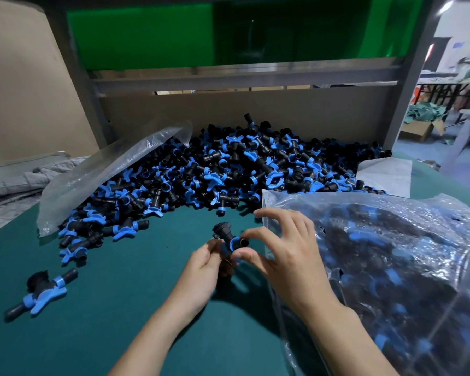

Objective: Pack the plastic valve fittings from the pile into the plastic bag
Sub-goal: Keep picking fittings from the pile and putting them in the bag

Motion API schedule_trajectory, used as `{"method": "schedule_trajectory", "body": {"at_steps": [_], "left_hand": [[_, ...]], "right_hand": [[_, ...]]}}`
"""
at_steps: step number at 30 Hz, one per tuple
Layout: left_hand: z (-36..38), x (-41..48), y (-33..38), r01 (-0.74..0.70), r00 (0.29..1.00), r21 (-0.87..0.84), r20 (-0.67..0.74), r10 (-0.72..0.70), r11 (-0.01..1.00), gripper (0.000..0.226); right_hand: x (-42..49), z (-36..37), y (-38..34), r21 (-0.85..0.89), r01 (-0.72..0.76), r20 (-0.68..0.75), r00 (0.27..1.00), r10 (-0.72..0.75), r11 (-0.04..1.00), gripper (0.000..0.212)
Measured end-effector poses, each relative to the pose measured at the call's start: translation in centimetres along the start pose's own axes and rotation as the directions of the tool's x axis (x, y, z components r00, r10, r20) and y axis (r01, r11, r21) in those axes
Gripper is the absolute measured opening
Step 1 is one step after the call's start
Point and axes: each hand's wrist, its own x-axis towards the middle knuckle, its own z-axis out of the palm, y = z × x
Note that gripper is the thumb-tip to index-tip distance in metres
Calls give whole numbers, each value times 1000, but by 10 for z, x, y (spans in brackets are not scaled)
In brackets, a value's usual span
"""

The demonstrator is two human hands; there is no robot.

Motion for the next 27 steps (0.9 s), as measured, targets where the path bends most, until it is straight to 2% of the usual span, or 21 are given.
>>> {"method": "schedule_trajectory", "body": {"at_steps": [8,10,13,15,18,22,27], "left_hand": [[-1,1,-1,19,999,-39,-44,-21,999,28],[-5,3,-1,26,998,-138,-55,-33,990,26],[-12,5,2,13,993,-404,-99,-57,914,21],[-16,4,6,-35,988,-460,-152,-39,887,16],[-13,-2,16,-179,972,-302,-202,120,936,26],[1,-17,26,-353,926,-45,-163,341,935,19],[6,-22,28,-434,885,94,-145,443,896,23]], "right_hand": [[0,1,-1,5,16,0,1000,-16,1000,39],[-1,1,0,-2,3,15,1000,-3,1000,36],[-2,2,4,-56,-37,49,998,40,998,32],[-4,4,8,-106,-73,80,993,82,992,27],[-8,7,13,-175,-121,141,979,146,977,24],[-13,9,16,-193,-117,187,970,154,974,31],[-15,7,20,-163,-144,184,967,174,976,42]]}}
